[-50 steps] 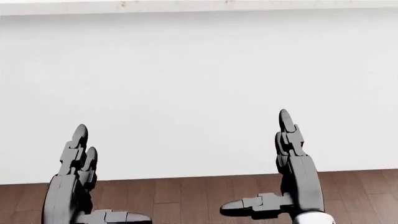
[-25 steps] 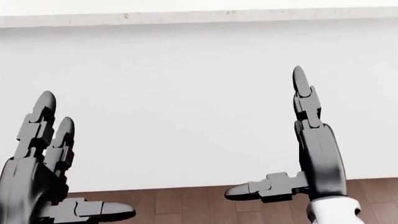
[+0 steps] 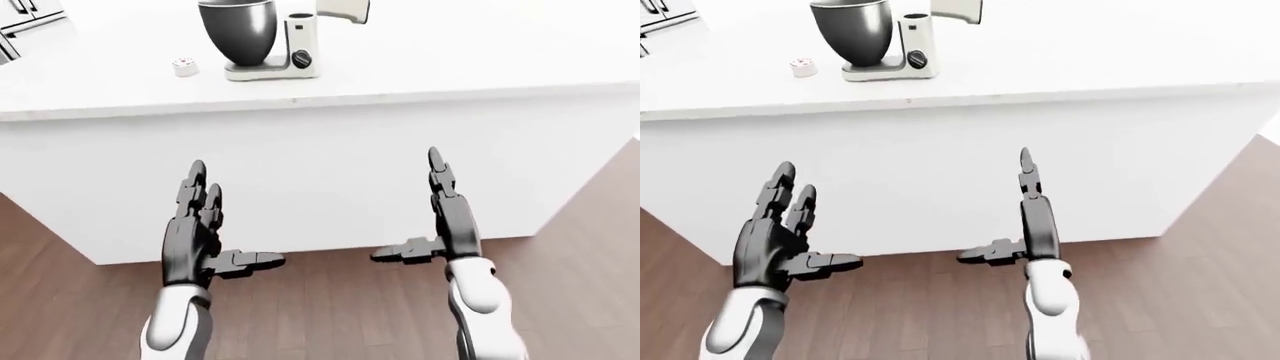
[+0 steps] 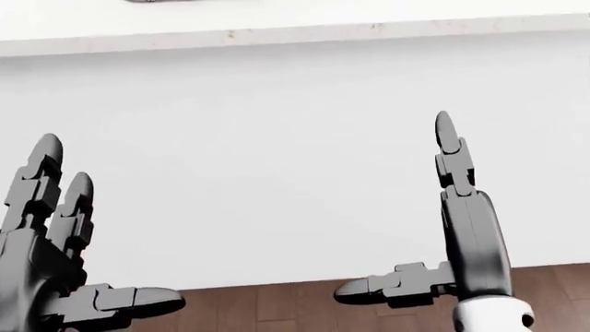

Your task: Place the cake in the stand mixer bowl.

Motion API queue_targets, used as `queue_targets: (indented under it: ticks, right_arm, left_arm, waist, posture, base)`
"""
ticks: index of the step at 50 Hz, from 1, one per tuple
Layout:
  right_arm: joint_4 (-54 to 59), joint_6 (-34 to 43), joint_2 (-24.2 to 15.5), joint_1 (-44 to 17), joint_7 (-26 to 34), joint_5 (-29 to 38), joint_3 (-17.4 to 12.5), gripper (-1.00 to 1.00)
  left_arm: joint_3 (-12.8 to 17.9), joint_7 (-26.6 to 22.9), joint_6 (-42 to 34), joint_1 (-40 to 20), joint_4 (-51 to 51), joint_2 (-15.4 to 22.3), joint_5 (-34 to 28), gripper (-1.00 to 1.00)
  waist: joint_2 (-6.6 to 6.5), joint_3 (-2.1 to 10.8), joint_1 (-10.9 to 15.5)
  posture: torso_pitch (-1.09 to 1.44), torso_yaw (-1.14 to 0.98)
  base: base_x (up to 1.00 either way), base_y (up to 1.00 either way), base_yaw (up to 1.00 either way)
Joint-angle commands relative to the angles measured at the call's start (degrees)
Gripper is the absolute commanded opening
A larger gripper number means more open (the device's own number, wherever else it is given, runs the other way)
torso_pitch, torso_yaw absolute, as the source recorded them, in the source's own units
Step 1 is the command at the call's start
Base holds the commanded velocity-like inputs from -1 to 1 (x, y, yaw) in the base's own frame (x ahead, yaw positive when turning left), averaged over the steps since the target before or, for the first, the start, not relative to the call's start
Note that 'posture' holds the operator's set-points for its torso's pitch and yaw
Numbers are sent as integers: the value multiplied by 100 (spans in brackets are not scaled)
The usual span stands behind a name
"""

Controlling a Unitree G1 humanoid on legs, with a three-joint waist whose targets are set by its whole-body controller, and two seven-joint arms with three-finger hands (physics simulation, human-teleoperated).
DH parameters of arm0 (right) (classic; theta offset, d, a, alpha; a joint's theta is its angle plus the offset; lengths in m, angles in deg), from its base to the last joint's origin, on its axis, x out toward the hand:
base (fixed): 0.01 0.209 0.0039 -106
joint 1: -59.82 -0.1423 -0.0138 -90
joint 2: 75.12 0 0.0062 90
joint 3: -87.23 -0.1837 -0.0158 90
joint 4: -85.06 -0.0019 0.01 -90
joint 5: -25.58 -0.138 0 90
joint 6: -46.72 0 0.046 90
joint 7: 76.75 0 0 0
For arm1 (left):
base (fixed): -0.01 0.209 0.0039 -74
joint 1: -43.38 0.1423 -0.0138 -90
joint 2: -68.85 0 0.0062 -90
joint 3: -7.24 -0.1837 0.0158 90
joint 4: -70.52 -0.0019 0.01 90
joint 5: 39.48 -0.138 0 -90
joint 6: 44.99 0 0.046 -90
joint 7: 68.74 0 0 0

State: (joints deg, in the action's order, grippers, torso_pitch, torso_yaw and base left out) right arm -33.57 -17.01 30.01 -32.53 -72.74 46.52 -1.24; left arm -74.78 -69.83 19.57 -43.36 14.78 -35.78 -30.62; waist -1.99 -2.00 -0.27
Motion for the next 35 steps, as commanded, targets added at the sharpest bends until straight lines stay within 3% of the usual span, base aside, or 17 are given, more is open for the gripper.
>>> queue_targets:
  ticks: [1,6,8,10,11,13,16,18,20,21,22,23,29,31,32,33,35]
  right_arm:
    - [-284,-154,-30,-139,-66,52,-61,100]
    - [-288,-144,-35,-146,-54,55,-66,100]
    - [-270,-152,-35,-146,-54,52,-71,100]
    - [-259,-130,-37,-159,-48,59,-70,100]
    - [-263,-131,-38,-155,-45,59,-70,100]
    - [-268,-129,-36,-149,-48,65,-71,100]
    - [-272,-119,-34,-157,-48,68,-72,100]
    - [-284,-75,-36,-177,-37,94,-56,100]
    - [-277,-62,-34,-185,-37,104,-50,100]
    - [-276,-40,-32,-196,-35,120,-41,100]
    - [-262,-9,-31,-214,-30,139,-28,100]
    - [-258,11,-32,-231,-21,156,-14,100]
    - [-256,7,-27,-257,-1,171,-5,100]
    - [-273,23,-26,-256,6,186,-1,100]
    - [-186,16,-27,-296,7,179,-2,100]
    - [-156,12,-26,-323,7,184,8,100]
    - [-201,40,-28,-312,25,194,6,100]
  left_arm:
    - [-72,-46,242,-79,208,-4,32,100]
    - [-81,-46,234,-48,239,-8,41,100]
    - [-64,-38,178,-75,269,1,56,100]
    - [-45,-10,37,-126,359,15,83,100]
    - [-78,-41,191,-53,277,-6,49,100]
    - [-51,-16,24,-105,395,12,86,100]
    - [-90,-57,175,-23,324,-11,50,100]
    - [-78,-47,74,-69,383,8,50,100]
    - [-89,-73,204,-24,301,-11,31,100]
    - [-91,-79,216,-21,288,-11,29,100]
    - [-67,-59,56,-82,385,14,54,100]
    - [-94,-88,207,-25,291,-6,18,100]
    - [-96,-97,258,-16,242,-16,10,100]
    - [-98,-96,220,-18,279,-11,10,100]
    - [-112,-106,262,-5,246,-16,-3,100]
    - [-88,-75,99,-67,347,2,27,100]
    - [-107,-101,218,-14,287,-14,7,100]
  waist:
    - [24,82,-16]
    - [341,48,-42]
    - [590,98,-55]
    - [443,74,-100]
    - [502,85,-53]
    - [487,146,-53]
    - [330,89,-41]
    - [157,45,-55]
    - [-150,102,-69]
    - [-432,185,-45]
    - [-216,139,2]
    - [-233,82,-15]
    - [339,-10,-15]
    - [661,85,-36]
    - [433,38,-116]
    - [524,69,-69]
    - [543,140,-96]
  posture:
    - [0,0]
    - [0,0]
    - [0,0]
    - [0,0]
    - [0,0]
    - [0,0]
    - [0,0]
    - [0,0]
    - [0,0]
    - [0,0]
    - [0,0]
    - [0,0]
    - [0,0]
    - [0,0]
    - [0,0]
    - [0,0]
    - [0,0]
  base:
    - [0,30,0]
    - [0,31,0]
    - [0,31,0]
    - [0,30,0]
    - [0,30,0]
    - [0,32,0]
    - [0,31,0]
    - [0,31,0]
    - [0,31,0]
    - [0,30,0]
    - [0,30,0]
    - [0,47,0]
    - [0,47,0]
    - [0,46,0]
    - [0,47,0]
    - [0,46,0]
    - [0,47,0]
